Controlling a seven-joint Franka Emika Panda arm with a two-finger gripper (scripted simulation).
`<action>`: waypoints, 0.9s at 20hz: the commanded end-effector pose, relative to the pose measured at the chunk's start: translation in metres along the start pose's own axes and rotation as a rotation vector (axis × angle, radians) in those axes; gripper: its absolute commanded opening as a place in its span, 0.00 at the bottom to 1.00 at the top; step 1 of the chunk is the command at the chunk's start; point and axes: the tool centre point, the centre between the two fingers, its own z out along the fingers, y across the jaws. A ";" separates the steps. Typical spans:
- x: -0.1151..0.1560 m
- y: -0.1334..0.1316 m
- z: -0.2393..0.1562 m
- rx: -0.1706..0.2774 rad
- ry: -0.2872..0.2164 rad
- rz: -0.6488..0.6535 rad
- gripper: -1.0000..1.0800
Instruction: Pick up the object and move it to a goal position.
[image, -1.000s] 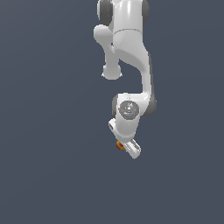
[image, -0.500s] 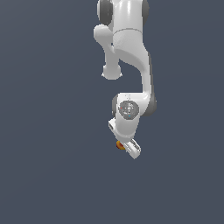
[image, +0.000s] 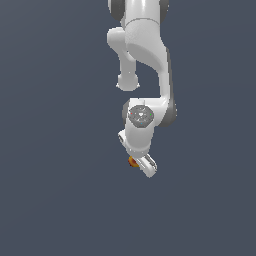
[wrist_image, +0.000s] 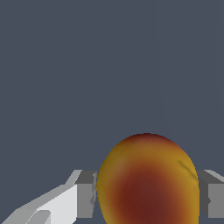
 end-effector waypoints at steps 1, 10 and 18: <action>0.008 0.007 -0.019 0.002 0.001 0.001 0.00; 0.047 0.043 -0.111 0.003 0.000 0.002 0.00; 0.083 0.077 -0.196 0.003 0.000 0.002 0.00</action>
